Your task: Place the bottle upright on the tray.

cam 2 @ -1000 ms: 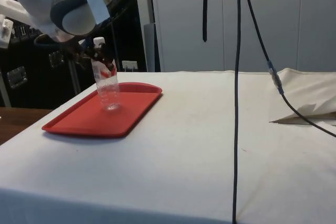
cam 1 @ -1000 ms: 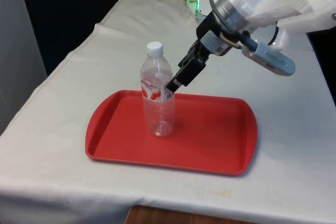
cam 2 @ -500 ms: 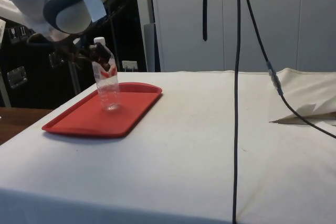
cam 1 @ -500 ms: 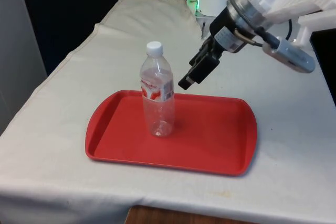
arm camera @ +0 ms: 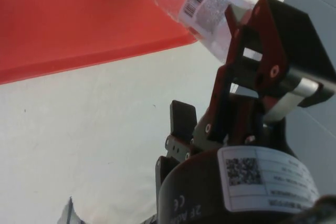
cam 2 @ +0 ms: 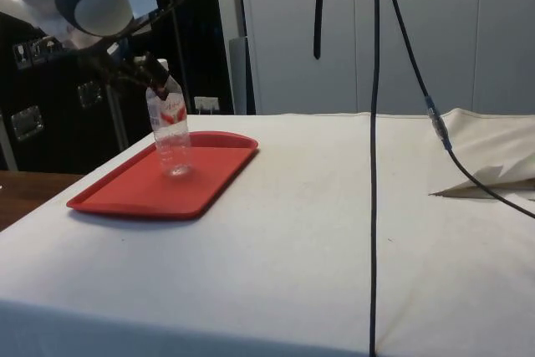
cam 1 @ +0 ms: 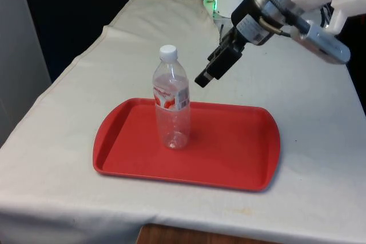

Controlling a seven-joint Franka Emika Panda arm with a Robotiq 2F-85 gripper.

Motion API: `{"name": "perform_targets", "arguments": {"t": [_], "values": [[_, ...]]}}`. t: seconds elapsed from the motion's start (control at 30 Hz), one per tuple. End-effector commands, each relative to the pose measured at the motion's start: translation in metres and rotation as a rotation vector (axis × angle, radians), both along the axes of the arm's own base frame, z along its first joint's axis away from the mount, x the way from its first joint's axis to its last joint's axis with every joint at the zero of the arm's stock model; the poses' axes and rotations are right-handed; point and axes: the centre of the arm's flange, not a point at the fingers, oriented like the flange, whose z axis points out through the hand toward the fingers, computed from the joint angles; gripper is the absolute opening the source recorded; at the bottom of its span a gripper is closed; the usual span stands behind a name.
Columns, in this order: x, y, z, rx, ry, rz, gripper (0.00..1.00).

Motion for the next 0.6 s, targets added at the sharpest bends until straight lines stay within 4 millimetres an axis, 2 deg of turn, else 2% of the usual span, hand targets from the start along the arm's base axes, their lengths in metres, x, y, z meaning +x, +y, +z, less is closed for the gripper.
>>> {"name": "perform_targets", "arguments": {"t": [0.0, 0.57], "values": [[0.001, 0.000, 0.001, 0.015, 0.000, -0.003, 1.00], [0.008, -0.001, 0.016, 0.084, -0.041, -0.029, 1.00]]}}
